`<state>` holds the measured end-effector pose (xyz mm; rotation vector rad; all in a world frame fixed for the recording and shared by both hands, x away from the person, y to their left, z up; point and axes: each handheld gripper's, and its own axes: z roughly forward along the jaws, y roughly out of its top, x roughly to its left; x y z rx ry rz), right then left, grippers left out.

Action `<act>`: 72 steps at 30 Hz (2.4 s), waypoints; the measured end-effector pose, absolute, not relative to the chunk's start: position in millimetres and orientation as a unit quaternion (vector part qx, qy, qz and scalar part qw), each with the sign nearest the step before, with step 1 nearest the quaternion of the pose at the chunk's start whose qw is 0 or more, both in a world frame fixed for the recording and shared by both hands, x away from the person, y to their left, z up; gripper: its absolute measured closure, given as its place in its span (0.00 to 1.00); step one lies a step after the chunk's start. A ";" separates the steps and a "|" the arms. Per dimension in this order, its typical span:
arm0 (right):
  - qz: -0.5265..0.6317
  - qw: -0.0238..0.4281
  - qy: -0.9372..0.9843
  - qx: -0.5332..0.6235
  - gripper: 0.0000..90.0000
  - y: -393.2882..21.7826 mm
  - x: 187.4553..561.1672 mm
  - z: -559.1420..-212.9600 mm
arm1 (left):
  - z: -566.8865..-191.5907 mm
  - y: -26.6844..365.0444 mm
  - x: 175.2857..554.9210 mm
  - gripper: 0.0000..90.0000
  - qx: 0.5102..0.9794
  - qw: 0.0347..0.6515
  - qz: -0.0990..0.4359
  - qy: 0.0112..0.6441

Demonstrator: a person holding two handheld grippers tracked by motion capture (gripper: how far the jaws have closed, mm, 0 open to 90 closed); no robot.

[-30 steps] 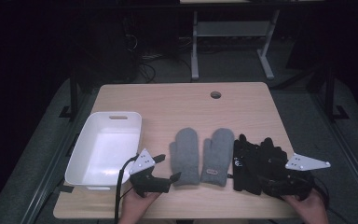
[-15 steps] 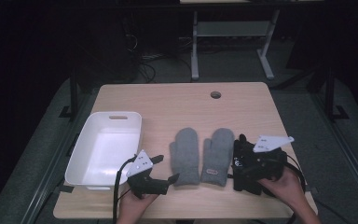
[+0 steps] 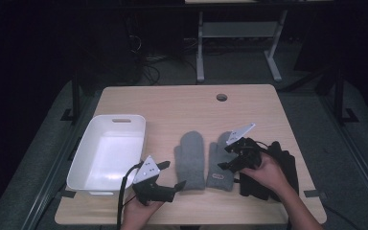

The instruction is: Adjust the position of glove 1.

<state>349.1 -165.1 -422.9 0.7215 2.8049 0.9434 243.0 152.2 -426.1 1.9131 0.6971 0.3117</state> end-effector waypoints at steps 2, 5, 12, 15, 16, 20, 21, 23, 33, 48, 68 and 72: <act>0.285 0.035 0.927 0.239 0.34 -162.7 356.2 -434.1 | -426.6 152.2 243.1 0.16 0.797 0.513 0.132 0.291; 0.271 0.023 0.928 0.254 0.41 -161.5 361.5 -446.7 | -426.4 152.6 243.0 0.16 0.795 0.515 0.131 0.292; 0.248 0.039 0.935 0.250 0.67 -154.3 360.3 -446.5 | -427.6 151.8 241.3 0.16 0.797 0.513 0.128 0.290; 0.248 0.041 0.935 0.248 0.80 -153.8 358.7 -445.5 | -427.2 151.8 237.7 0.16 0.797 0.513 0.126 0.293; 0.250 0.039 0.935 0.248 0.82 -153.8 358.0 -445.0 | -427.0 151.7 237.0 0.16 0.797 0.513 0.126 0.293; 0.256 0.037 0.935 0.242 0.90 -157.1 358.4 -442.0 | -425.0 151.2 235.8 0.16 0.798 0.509 0.123 0.298; 0.257 0.038 0.935 0.241 0.91 -157.8 358.1 -440.9 | -424.8 151.4 236.0 0.16 0.798 0.509 0.125 0.298; 0.261 0.039 0.934 0.240 0.92 -158.6 356.6 -437.8 | -424.4 152.4 236.3 0.16 0.796 0.510 0.124 0.301; 0.272 0.052 0.940 0.200 0.93 -149.3 342.9 -401.8 | -420.4 158.0 235.1 0.16 0.787 0.520 0.129 0.307; 0.282 0.047 0.949 0.131 0.93 -80.2 352.4 -369.7 | -419.3 161.7 235.6 0.16 0.780 0.525 0.132 0.314; 0.305 0.026 0.927 0.217 0.33 -69.6 372.9 -397.2 | -419.2 161.9 236.4 0.16 0.781 0.521 0.126 0.319; 0.329 0.021 0.907 0.262 0.28 -86.6 380.2 -391.1 | -420.7 160.5 236.6 0.16 0.784 0.517 0.125 0.320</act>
